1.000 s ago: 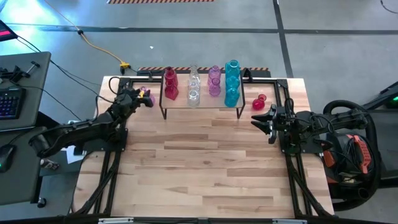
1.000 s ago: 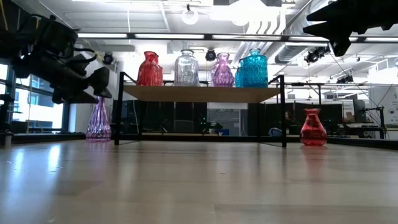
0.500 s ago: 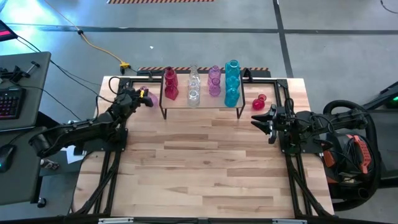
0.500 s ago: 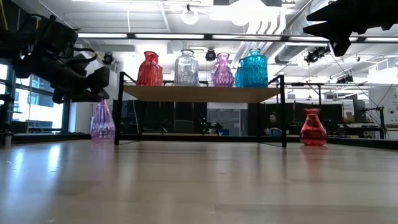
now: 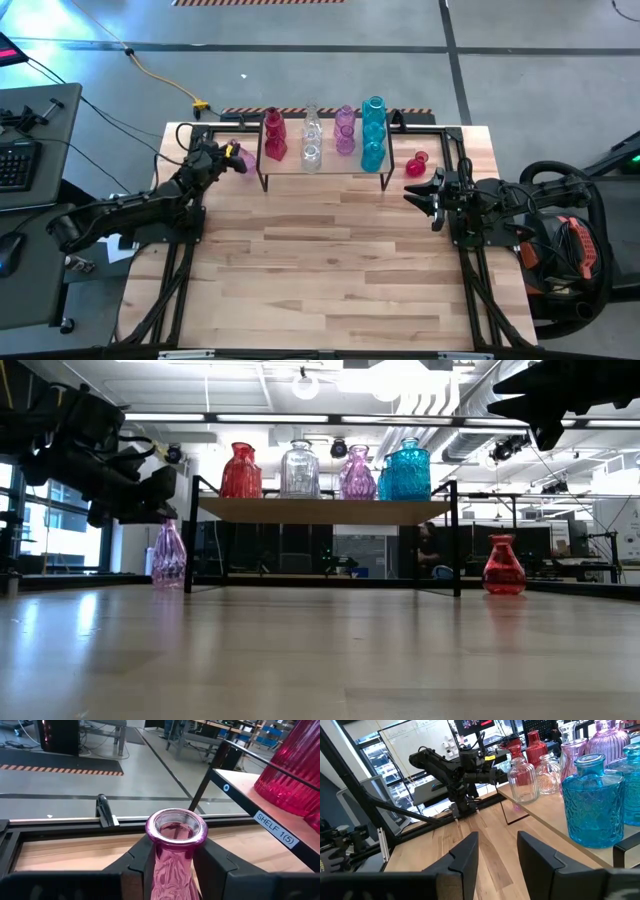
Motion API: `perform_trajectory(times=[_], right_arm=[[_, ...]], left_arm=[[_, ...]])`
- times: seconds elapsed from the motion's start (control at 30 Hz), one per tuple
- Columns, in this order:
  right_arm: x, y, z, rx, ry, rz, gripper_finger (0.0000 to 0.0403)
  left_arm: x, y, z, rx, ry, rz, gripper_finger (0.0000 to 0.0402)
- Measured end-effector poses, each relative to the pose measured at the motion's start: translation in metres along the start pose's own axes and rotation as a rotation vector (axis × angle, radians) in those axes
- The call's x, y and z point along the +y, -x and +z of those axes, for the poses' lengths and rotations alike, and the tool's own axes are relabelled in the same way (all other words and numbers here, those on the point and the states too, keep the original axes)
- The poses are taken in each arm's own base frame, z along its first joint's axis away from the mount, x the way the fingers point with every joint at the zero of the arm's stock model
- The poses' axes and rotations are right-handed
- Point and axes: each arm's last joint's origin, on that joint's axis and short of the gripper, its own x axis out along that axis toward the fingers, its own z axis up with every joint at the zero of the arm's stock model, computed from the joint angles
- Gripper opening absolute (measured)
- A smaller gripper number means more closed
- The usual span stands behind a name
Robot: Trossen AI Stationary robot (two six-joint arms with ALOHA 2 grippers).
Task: Sort vases onto shelf
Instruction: Put the violet vase on the shelf aligned with the other violet vases
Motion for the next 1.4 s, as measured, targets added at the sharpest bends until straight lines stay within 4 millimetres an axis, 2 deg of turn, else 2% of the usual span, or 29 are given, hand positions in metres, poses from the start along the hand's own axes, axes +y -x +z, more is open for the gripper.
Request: perform_trajectory(times=[0.33,0.6,0.8,1.1,1.4], right_arm=[[0.0,0.0,0.0,0.0,0.0,0.0,0.0119],[0.0,0.0,0.0,0.0,0.0,0.0,0.0119],[0.0,0.0,0.0,0.0,0.0,0.0,0.0119],[0.0,0.0,0.0,0.0,0.0,0.0,0.0119],[0.0,0.0,0.0,0.0,0.0,0.0,0.0119]], left_arm=[[-0.003,0.005,0.007,-0.031,0.012,-0.089,0.0097],[-0.003,0.014,0.018,-0.127,-0.065,-0.13,0.0097],[-0.005,0.02,0.027,-0.172,-0.049,-0.197,0.0097],[-0.022,0.033,0.078,-0.15,-0.219,-0.232,0.0097],[-0.032,0.057,0.132,-0.147,-0.243,-0.234,0.0097]])
